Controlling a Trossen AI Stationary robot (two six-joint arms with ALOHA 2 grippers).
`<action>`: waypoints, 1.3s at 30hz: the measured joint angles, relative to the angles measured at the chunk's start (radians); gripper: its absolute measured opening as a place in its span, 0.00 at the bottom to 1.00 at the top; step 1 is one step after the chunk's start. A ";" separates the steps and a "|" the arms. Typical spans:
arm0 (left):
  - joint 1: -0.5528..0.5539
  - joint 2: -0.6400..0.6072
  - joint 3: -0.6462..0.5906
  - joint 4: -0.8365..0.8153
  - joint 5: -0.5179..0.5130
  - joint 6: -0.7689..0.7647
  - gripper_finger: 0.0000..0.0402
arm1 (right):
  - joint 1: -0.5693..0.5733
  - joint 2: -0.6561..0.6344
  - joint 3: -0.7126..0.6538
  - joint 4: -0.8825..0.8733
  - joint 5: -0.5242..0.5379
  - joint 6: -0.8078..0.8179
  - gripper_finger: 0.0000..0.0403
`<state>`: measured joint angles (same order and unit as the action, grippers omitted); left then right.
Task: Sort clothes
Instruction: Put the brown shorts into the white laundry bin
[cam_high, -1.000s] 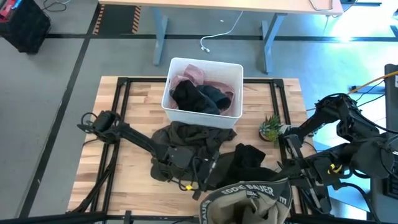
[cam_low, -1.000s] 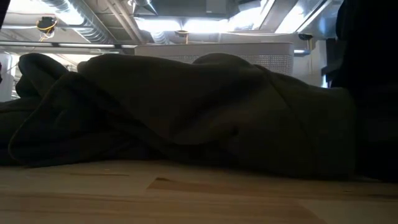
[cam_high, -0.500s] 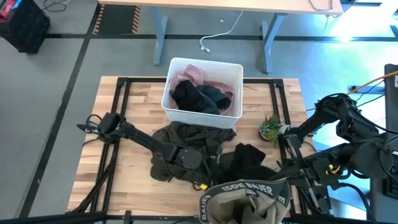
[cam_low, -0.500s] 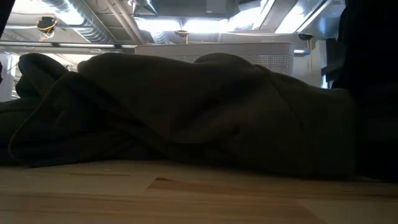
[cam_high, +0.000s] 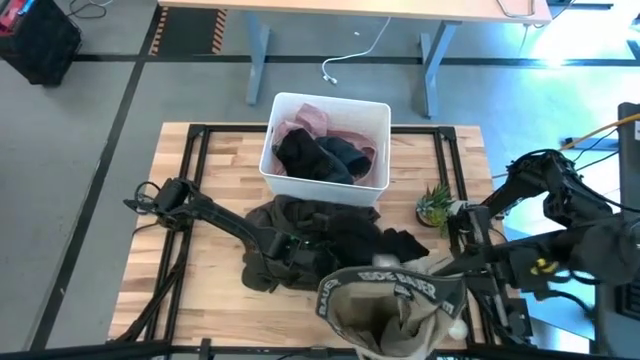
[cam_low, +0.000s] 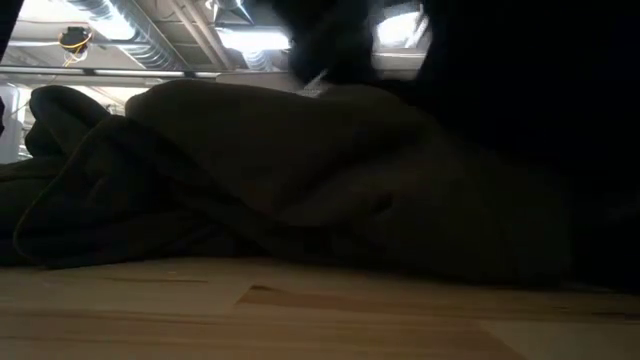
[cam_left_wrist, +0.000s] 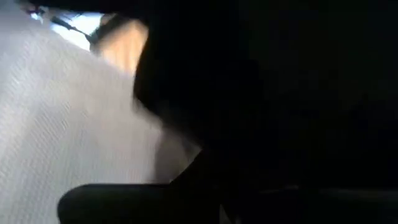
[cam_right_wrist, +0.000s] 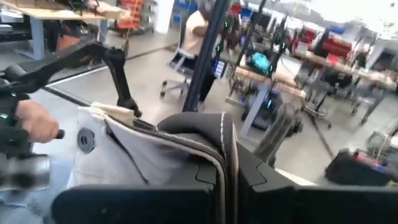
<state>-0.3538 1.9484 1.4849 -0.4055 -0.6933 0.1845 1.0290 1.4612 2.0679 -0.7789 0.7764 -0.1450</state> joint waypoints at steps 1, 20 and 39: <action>0.002 -0.002 0.000 -0.075 -0.001 -0.036 0.01 | 0.000 0.000 0.000 0.030 0.015 -0.030 0.04; 0.042 -0.010 -0.133 -0.386 0.171 -0.442 0.01 | -0.235 0.000 0.064 0.809 0.237 -1.030 0.04; 0.013 -0.044 -0.187 -0.222 0.286 -0.721 0.38 | -0.858 0.042 0.180 0.686 -0.162 -0.850 0.04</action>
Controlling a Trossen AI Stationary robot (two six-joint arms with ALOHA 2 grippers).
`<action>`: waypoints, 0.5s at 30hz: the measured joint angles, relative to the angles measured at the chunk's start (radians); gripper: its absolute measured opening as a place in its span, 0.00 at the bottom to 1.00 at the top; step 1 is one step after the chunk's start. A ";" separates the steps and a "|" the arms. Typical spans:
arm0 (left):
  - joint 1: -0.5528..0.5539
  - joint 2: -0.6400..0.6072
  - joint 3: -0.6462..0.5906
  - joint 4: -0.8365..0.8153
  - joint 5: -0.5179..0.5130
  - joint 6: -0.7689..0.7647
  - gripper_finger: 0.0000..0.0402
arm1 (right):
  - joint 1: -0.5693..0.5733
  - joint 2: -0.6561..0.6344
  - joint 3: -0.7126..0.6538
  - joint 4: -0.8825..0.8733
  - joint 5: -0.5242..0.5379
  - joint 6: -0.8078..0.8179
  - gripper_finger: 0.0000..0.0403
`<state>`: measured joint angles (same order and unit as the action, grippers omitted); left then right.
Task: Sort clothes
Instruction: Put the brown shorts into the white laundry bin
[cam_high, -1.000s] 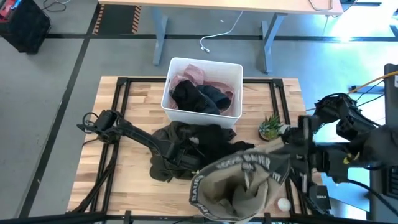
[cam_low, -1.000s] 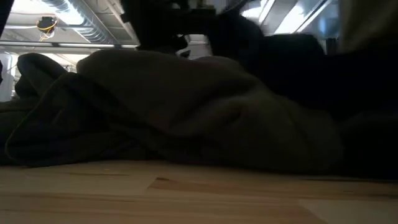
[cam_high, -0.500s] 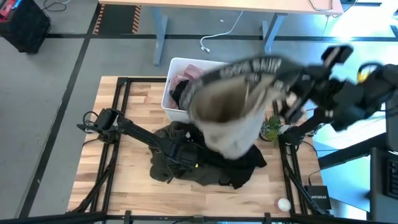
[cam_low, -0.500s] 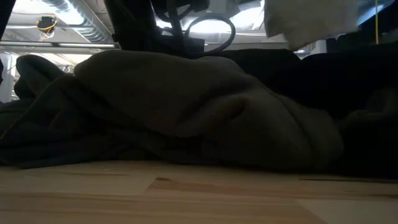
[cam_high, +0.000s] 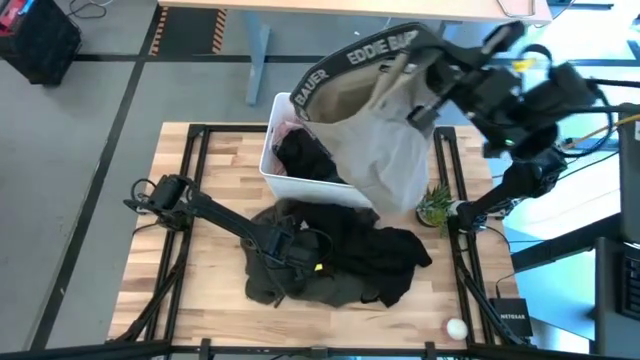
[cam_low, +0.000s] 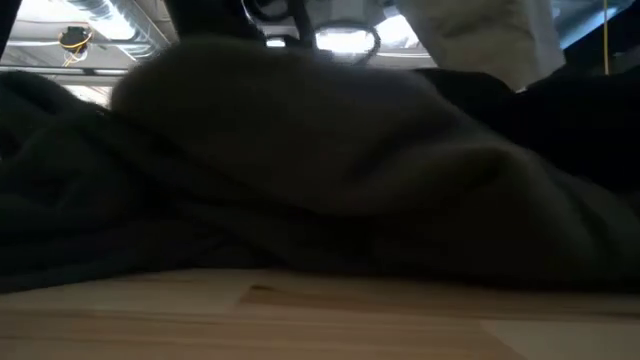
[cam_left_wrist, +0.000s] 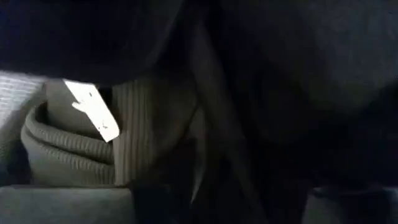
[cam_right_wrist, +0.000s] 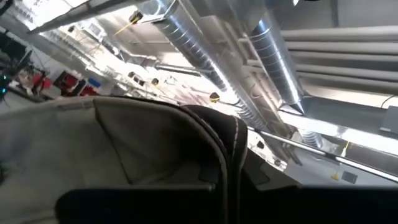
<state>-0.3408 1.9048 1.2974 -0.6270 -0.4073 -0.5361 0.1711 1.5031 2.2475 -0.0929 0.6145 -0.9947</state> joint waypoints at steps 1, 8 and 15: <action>-0.005 -0.024 0.002 -0.008 0.027 -0.004 0.40 | -0.022 0.007 0.000 -0.011 -0.013 0.012 0.04; -0.078 -0.267 0.008 -0.016 -0.034 0.016 0.43 | -0.168 0.066 -0.001 -0.025 -0.088 -0.002 0.04; -0.139 -0.524 0.010 -0.005 -0.310 0.124 0.43 | -0.275 0.093 0.011 0.252 -0.179 0.004 0.04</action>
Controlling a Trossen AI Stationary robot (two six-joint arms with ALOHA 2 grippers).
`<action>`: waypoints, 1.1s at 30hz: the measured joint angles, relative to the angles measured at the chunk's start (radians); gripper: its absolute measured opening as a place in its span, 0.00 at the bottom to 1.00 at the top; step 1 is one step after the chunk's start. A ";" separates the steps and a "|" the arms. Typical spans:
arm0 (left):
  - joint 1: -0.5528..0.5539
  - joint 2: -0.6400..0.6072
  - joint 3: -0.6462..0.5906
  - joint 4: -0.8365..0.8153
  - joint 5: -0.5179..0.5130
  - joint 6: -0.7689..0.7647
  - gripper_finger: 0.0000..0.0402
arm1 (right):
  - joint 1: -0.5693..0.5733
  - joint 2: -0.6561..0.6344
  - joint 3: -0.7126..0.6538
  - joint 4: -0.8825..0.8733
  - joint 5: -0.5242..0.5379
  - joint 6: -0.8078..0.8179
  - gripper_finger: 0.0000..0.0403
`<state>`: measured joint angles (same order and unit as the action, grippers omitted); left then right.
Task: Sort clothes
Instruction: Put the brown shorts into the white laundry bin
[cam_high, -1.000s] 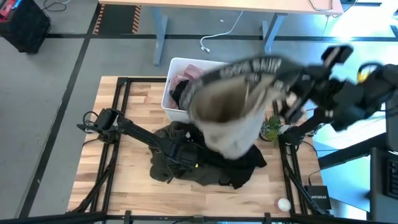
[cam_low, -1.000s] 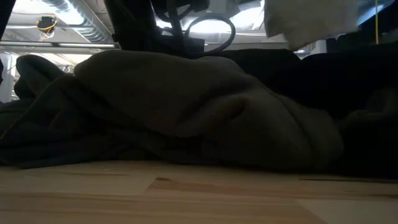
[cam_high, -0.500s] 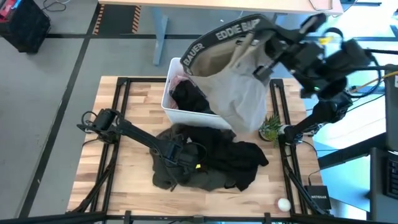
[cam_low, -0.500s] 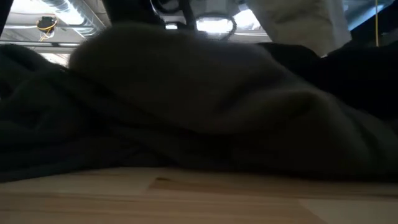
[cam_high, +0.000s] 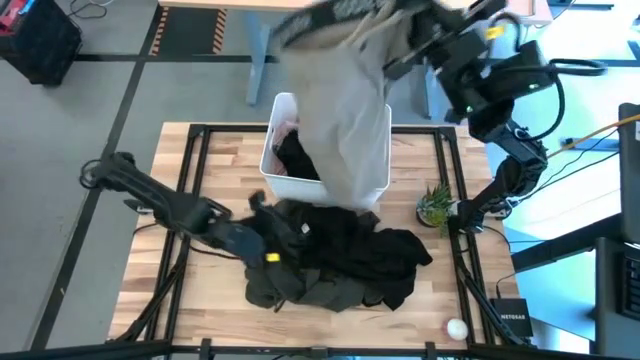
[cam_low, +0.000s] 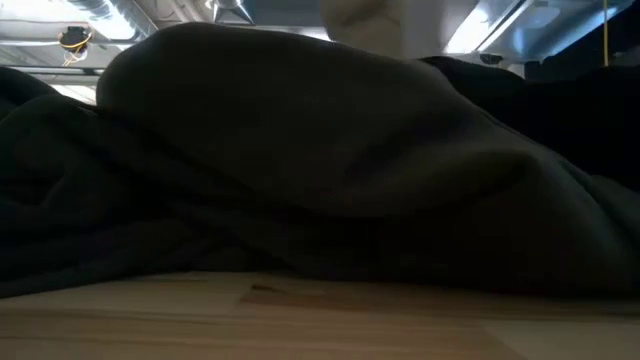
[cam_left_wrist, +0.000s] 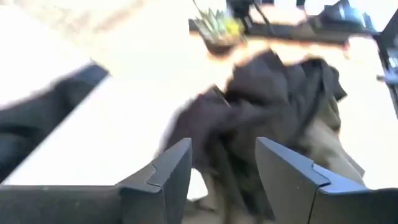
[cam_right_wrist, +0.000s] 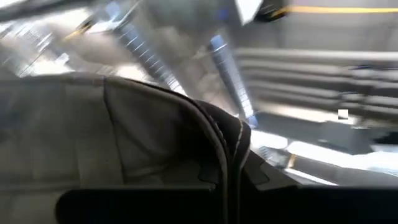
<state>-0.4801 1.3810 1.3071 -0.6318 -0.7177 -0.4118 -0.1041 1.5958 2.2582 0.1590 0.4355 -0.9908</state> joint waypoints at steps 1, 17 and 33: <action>-0.010 -0.022 0.000 -0.001 -0.039 0.010 0.43 | -0.011 0.005 0.001 0.058 -0.017 0.000 0.04; -0.039 -0.105 -0.062 -0.016 -0.232 -0.010 0.43 | -0.207 0.101 -0.002 -0.438 -0.055 0.371 0.04; -0.117 -0.111 -0.189 -0.090 -0.409 -0.243 0.43 | -0.205 0.152 -0.336 -0.835 -0.072 0.730 0.04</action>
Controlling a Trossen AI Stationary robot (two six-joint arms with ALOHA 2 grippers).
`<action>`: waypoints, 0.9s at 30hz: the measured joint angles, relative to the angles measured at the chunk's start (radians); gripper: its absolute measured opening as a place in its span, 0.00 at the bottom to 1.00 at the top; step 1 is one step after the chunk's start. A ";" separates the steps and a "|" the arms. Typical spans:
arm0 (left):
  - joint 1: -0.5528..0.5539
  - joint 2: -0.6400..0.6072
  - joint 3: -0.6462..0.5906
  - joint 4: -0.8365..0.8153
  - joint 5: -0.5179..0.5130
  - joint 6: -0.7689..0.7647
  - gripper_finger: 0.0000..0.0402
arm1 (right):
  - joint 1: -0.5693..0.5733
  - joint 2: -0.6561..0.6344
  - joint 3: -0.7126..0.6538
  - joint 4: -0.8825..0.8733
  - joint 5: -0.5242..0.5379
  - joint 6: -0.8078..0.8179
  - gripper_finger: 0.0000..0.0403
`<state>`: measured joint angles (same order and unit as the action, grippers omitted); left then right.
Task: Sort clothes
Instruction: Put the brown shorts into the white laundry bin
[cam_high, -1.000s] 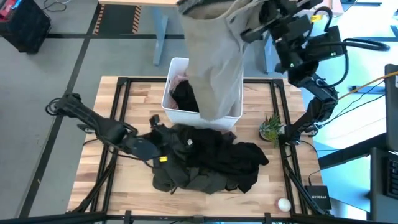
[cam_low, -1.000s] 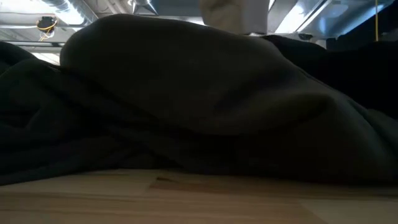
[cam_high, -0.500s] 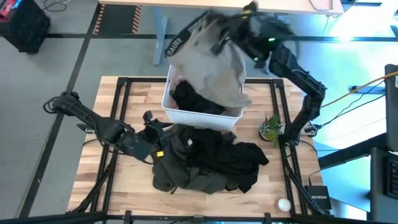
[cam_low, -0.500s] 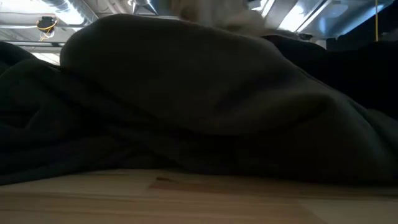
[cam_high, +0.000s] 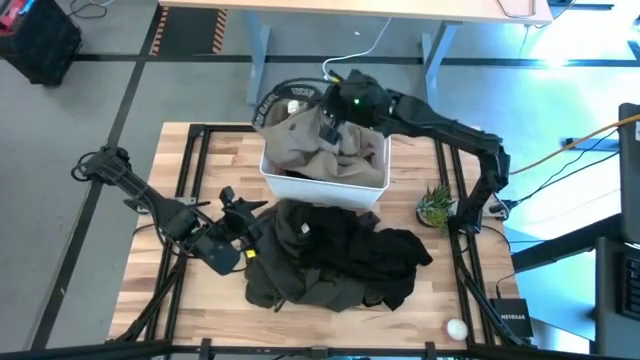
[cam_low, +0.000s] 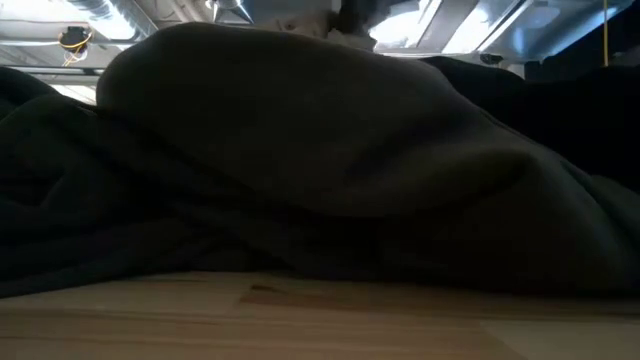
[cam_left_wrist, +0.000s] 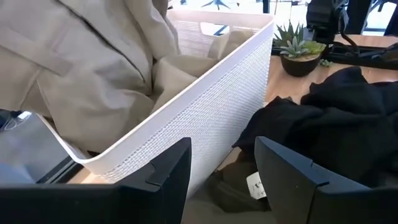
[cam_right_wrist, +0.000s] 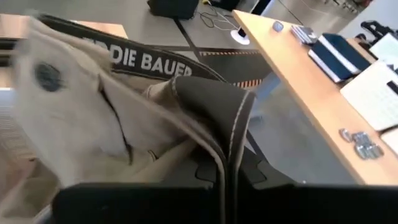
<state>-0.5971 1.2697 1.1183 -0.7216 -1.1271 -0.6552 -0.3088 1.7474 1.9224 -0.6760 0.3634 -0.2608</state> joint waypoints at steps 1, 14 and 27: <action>-0.001 0.000 0.000 -0.001 0.000 0.000 0.43 | 0.000 -0.002 -0.034 0.029 0.000 0.004 0.04; 0.002 0.000 0.000 0.004 0.000 -0.019 0.43 | -0.027 0.006 -0.308 0.259 0.043 0.221 0.08; 0.007 0.002 0.000 0.002 0.000 -0.030 0.43 | -0.008 0.006 -0.070 0.185 0.168 0.098 0.55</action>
<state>-0.5900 1.2716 1.1183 -0.7197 -1.1271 -0.6853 -0.3171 1.7531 1.8523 -0.4914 0.5312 -0.1632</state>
